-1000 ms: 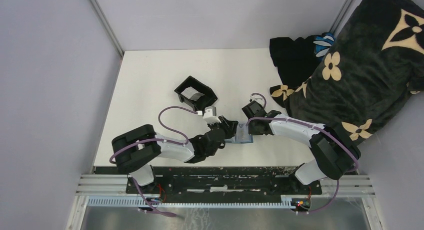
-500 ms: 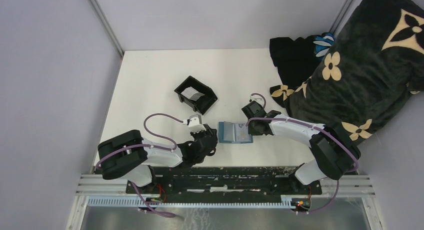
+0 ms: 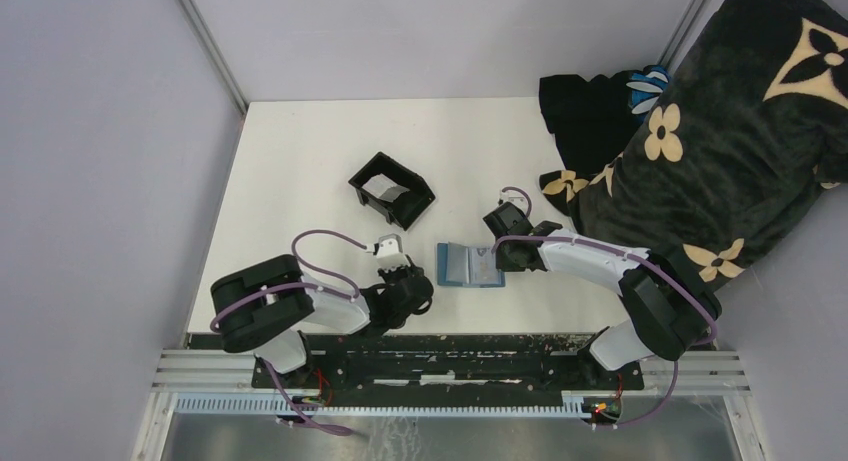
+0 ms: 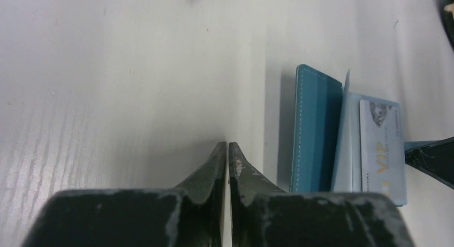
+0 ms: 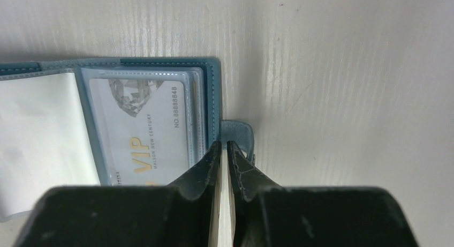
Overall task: Put the credit cards into the card holder
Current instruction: Close the card holder at the center of the board.
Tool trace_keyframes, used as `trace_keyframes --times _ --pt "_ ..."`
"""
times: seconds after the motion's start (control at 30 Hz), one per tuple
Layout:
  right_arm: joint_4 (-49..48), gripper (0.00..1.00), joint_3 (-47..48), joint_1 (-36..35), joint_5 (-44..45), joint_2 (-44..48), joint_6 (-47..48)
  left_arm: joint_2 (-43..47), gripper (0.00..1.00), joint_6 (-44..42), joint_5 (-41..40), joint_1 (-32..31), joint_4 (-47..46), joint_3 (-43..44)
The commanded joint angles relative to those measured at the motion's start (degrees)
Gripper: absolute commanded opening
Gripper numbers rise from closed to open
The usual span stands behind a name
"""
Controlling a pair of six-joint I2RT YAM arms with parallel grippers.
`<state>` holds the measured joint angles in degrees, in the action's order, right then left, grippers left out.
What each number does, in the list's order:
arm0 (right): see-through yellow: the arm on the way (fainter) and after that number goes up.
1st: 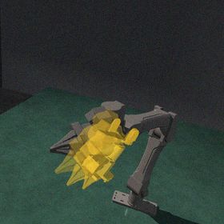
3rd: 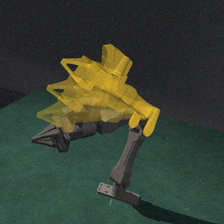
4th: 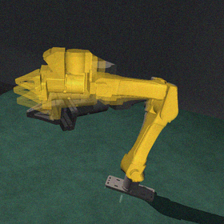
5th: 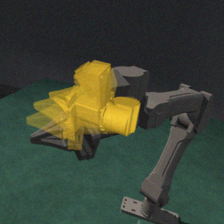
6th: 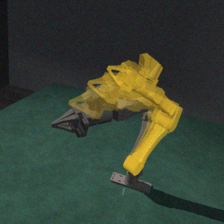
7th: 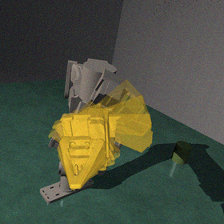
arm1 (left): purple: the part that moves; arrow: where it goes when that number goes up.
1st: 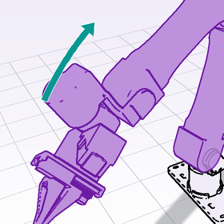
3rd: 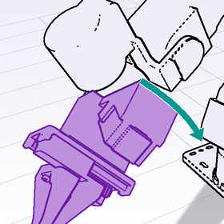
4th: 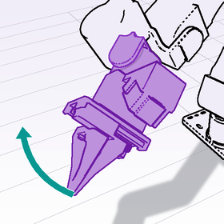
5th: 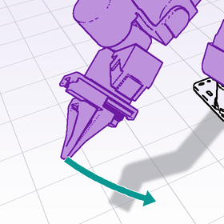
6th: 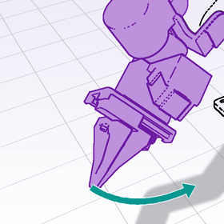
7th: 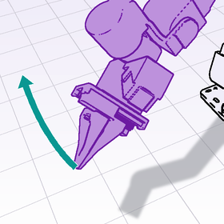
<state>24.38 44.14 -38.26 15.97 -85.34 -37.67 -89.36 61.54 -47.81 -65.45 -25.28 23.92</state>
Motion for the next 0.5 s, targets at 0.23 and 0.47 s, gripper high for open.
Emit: trace_keyframes --times 0.23,0.47 --pt "-1.5 0.14 -0.4 -0.4 -0.3 0.2 -0.3 -7.1 0.09 -3.7 12.5 4.2 -14.8 1.3" --pt "-1.0 0.14 0.0 -0.4 0.1 0.5 -0.2 -5.1 0.13 -6.8 17.2 4.6 -27.9 -2.4"
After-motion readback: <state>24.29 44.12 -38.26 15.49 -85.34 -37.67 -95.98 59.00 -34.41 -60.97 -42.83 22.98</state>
